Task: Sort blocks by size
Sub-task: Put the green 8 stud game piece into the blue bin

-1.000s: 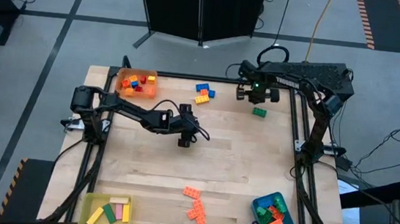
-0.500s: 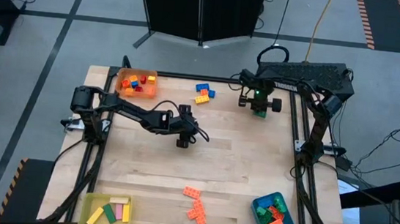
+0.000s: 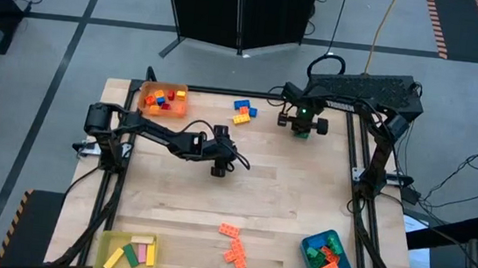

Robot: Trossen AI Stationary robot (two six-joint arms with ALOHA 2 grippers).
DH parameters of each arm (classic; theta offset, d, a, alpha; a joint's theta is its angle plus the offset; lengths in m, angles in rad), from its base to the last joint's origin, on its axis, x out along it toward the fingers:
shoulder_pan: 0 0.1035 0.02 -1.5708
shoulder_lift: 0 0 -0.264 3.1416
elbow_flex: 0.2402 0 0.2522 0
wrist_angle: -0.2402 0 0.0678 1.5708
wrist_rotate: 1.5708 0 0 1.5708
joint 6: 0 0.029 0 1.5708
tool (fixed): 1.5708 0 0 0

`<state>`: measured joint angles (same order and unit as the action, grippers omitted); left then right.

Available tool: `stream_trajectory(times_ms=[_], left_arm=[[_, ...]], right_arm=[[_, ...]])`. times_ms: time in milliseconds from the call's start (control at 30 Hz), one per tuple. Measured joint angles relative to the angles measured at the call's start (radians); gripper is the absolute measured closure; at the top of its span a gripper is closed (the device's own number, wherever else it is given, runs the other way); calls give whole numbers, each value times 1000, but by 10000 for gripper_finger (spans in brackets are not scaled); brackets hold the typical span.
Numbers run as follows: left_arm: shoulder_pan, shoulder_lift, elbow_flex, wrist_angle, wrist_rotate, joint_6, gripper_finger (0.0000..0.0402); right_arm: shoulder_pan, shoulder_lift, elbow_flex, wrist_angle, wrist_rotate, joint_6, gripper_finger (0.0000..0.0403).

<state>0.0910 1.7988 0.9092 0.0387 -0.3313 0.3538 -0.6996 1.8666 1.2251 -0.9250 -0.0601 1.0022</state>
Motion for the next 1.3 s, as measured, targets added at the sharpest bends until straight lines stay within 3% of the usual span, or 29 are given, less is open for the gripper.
stream_trajectory(times_ms=[400, 667, 1033, 1300], left_arm=[[0, 0, 0, 5, 0, 18, 130], [0, 0, 0, 5, 0, 18, 130], [0, 0, 0, 14, 1, -1, 130], [0, 0, 0, 14, 5, 0, 130]], right_arm=[[207, 4, 98, -8, -51, -4, 401], [201, 2, 227, -235, 113, -337, 387], [126, 110, 250, -260, 29, -450, 230], [125, 277, 451, -503, 157, -697, 123]])
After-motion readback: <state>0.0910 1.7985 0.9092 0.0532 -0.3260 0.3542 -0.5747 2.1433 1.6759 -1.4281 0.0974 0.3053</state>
